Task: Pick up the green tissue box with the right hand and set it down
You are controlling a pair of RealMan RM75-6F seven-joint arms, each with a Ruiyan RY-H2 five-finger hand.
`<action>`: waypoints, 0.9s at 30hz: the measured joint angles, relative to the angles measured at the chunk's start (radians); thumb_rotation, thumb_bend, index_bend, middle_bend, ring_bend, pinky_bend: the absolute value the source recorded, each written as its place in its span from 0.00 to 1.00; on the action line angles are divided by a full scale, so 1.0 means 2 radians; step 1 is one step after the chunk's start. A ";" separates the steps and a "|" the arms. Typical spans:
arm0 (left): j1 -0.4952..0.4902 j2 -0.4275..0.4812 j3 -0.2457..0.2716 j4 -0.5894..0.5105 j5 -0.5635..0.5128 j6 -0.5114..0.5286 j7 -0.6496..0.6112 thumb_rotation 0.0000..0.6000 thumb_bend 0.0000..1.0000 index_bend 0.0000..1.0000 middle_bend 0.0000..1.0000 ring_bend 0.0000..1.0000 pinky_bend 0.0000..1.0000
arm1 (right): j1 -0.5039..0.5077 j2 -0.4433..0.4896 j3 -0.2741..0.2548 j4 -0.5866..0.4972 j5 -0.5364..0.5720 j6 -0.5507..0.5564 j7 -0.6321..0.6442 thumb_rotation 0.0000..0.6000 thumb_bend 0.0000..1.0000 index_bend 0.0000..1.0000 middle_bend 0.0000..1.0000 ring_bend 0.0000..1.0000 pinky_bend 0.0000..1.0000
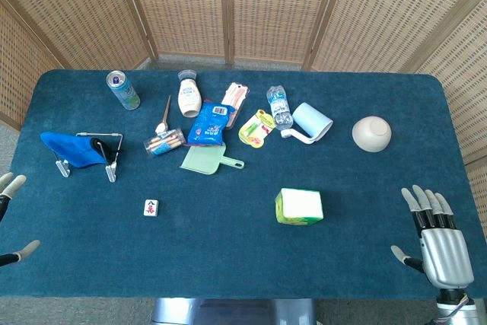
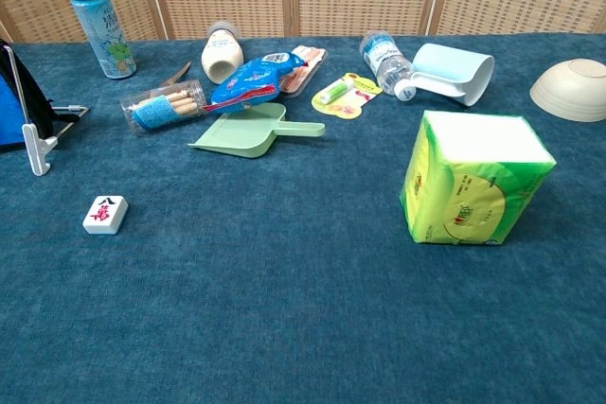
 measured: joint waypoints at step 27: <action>-0.007 -0.004 -0.004 -0.003 -0.019 -0.016 0.013 1.00 0.08 0.00 0.00 0.00 0.00 | 0.112 -0.019 0.041 -0.116 0.033 -0.167 -0.087 1.00 0.00 0.00 0.00 0.00 0.00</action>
